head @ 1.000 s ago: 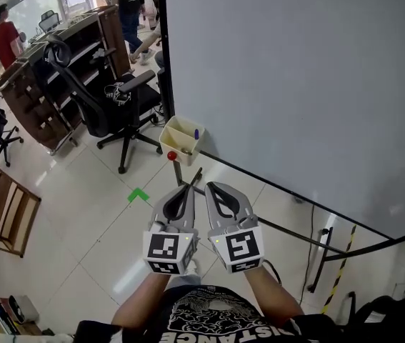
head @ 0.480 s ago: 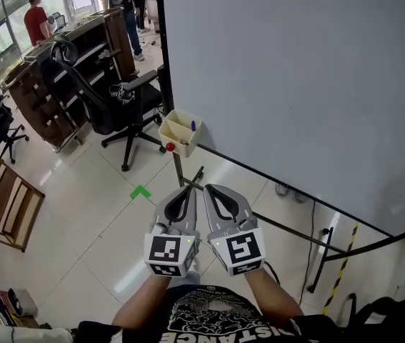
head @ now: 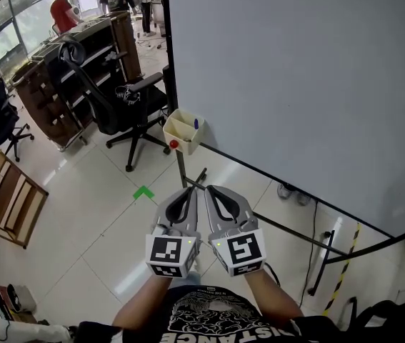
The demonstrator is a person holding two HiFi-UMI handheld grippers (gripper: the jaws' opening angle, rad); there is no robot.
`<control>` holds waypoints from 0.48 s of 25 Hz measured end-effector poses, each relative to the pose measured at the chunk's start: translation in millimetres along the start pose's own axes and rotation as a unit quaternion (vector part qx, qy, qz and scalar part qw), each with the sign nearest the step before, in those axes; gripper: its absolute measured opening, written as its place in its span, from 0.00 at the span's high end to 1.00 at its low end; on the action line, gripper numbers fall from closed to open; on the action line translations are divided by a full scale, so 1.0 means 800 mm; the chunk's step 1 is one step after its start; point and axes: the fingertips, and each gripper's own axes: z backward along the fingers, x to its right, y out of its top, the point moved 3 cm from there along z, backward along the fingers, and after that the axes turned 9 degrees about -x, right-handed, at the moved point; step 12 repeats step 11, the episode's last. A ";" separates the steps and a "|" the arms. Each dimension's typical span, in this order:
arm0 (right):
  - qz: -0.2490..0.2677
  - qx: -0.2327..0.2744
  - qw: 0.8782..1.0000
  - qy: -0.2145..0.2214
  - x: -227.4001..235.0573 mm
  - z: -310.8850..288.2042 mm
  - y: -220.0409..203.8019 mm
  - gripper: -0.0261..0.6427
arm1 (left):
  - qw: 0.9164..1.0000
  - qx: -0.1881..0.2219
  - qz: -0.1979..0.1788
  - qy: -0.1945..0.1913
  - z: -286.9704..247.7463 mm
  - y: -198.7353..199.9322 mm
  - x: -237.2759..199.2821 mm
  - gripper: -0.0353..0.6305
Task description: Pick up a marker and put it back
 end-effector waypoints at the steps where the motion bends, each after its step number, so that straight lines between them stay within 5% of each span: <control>1: 0.000 0.000 1.000 0.000 -0.001 0.002 0.000 0.96 | 1.000 0.000 0.000 0.000 0.002 0.000 0.001 0.94; 12: 0.001 -0.001 1.000 0.000 -0.011 0.021 -0.001 0.96 | 1.000 -0.002 0.000 0.002 0.023 -0.003 0.009 0.94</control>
